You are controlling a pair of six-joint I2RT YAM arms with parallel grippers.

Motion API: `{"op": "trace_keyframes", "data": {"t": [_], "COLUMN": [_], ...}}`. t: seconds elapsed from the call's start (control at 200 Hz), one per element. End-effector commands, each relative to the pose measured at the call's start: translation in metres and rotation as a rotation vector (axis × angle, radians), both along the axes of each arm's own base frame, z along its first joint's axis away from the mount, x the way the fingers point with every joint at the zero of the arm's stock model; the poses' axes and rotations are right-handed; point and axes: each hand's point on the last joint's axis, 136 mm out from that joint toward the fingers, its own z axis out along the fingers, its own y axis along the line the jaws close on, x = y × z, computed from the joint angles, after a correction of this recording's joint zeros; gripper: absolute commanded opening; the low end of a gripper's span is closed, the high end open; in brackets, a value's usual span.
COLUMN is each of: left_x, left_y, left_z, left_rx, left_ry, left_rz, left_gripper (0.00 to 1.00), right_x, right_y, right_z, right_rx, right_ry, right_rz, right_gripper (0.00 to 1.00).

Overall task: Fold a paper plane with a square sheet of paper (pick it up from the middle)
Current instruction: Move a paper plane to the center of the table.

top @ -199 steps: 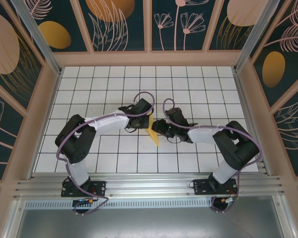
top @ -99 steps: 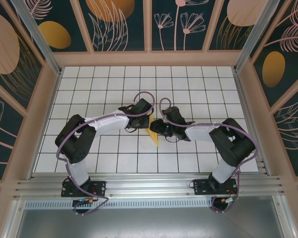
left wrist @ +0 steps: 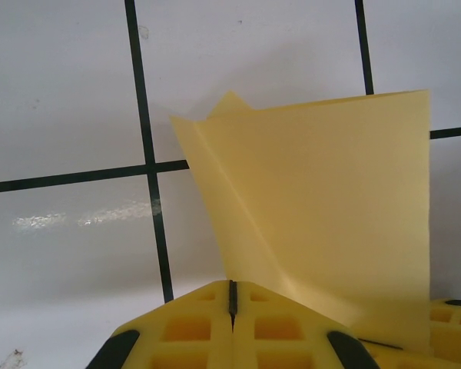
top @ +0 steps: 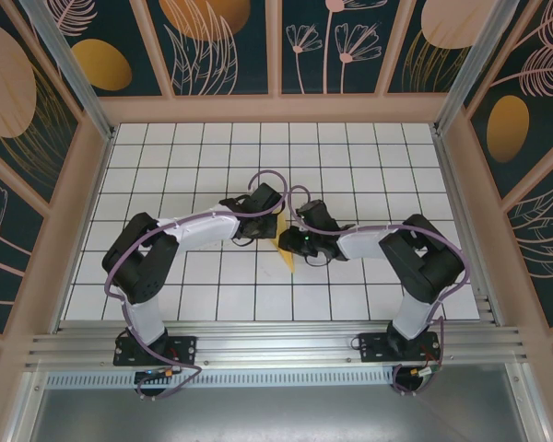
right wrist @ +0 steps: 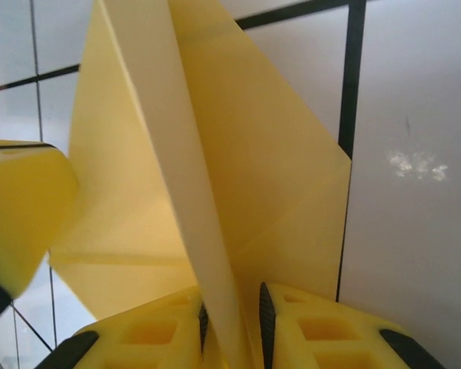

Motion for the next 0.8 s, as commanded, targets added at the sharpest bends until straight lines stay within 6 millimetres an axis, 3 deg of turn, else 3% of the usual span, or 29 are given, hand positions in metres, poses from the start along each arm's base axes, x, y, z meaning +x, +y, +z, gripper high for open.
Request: {"op": "trace_keyframes", "data": {"t": [0.0,0.15,0.245,0.35,0.395,0.41,0.45,0.53,0.616,0.796], "left_x": [-0.001,-0.001,-0.002,-0.001,0.0,0.001,0.002,0.005,0.007,0.007], "left_y": [0.001,0.0,-0.003,-0.01,-0.01,-0.011,-0.01,-0.001,0.015,0.047], "left_z": [0.007,0.007,0.014,0.038,0.045,0.059,0.073,0.094,0.106,0.108], "left_rx": [-0.008,-0.013,-0.039,-0.104,-0.119,-0.143,-0.164,-0.181,-0.171,-0.165], "left_ry": [-0.016,-0.016,-0.02,-0.047,-0.061,-0.088,-0.12,-0.188,-0.249,-0.292], "left_rz": [-0.005,-0.006,-0.014,-0.017,-0.008,-0.005,0.004,0.038,0.087,0.184], "left_gripper": [0.04,0.04,0.11,0.17,0.26,0.29,0.32,0.49,0.57,0.61], "right_x": [0.003,0.004,0.005,0.01,0.014,0.015,0.02,0.03,0.042,0.061], "right_y": [0.005,0.005,0.005,0.001,-0.003,-0.005,-0.011,-0.029,-0.045,-0.044], "right_z": [-0.001,-0.004,0.0,0.011,0.017,0.02,0.026,0.033,0.038,0.033], "right_rx": [-0.033,-0.061,-0.085,-0.145,-0.184,-0.198,-0.236,-0.345,-0.463,-0.574], "right_ry": [-0.016,-0.016,-0.03,-0.06,-0.08,-0.084,-0.102,-0.125,-0.146,-0.138], "right_rz": [0.023,0.03,0.03,0.015,-0.003,-0.011,-0.035,-0.103,-0.158,-0.174], "right_gripper": [0.24,0.17,0.11,0.07,0.06,0.06,0.06,0.06,0.06,0.08]}}
